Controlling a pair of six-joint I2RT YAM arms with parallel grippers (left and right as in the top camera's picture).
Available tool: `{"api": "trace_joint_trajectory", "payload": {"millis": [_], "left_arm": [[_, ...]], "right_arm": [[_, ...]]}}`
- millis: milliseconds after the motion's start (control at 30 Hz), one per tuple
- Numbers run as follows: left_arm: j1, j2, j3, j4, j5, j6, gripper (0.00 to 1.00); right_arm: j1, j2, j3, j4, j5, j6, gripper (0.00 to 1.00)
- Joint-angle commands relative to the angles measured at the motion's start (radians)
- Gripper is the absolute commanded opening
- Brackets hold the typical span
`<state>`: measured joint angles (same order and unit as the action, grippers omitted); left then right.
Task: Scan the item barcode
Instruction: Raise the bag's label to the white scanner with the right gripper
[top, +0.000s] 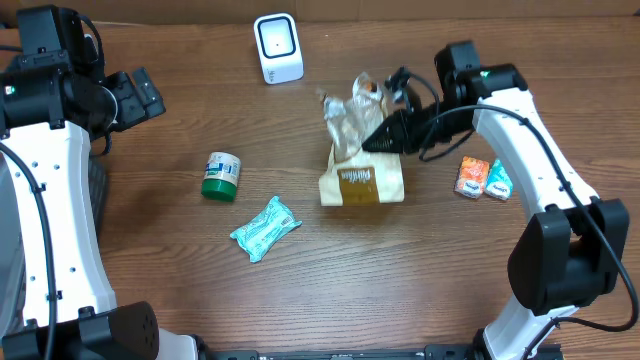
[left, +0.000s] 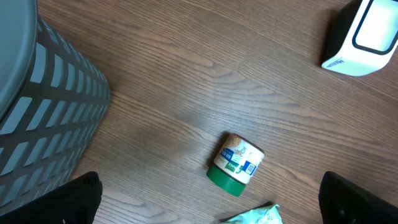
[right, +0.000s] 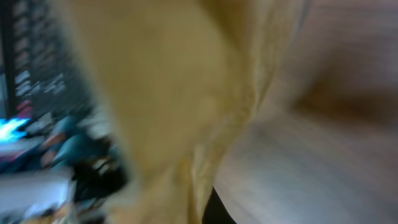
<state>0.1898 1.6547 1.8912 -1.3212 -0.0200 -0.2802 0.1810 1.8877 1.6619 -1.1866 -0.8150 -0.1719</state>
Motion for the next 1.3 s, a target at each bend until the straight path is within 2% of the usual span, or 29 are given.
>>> {"api": "trace_joint_trajectory", "payload": {"millis": [0, 100, 300, 533, 600, 733, 900, 1100, 1267], "left_arm": [[0.002, 0.006, -0.006, -0.003, -0.013, 0.011, 0.99], [0.002, 0.006, -0.006, -0.003, -0.013, 0.011, 1.00], [0.002, 0.006, -0.006, -0.003, -0.013, 0.011, 1.00], [0.002, 0.006, -0.006, -0.003, -0.013, 0.011, 1.00], [0.002, 0.006, -0.006, -0.003, -0.013, 0.011, 1.00], [0.002, 0.006, -0.006, -0.003, -0.013, 0.011, 0.99], [0.002, 0.006, -0.006, -0.003, -0.013, 0.011, 0.99], [0.002, 0.006, -0.006, -0.003, -0.013, 0.011, 0.99], [0.002, 0.006, -0.006, -0.003, -0.013, 0.011, 0.99]], "right_arm": [[0.036, -0.035, 0.128, 0.042, 0.262, 0.203, 0.04], [0.084, -0.035, 0.195, 0.122, 0.483, 0.258, 0.04], [0.233, -0.009, 0.206, 0.348, 1.034, 0.241, 0.04], [0.370, 0.135, 0.206, 0.700, 1.376, -0.023, 0.04], [0.391, 0.195, 0.206, 0.835, 1.469, -0.138, 0.04], [0.411, 0.309, 0.206, 1.037, 1.521, -0.333, 0.04], [0.426, 0.430, 0.206, 1.209, 1.566, -0.426, 0.04], [0.462, 0.458, 0.206, 1.297, 1.574, -0.445, 0.04], [0.488, 0.460, 0.206, 1.336, 1.524, -0.562, 0.04]]}}
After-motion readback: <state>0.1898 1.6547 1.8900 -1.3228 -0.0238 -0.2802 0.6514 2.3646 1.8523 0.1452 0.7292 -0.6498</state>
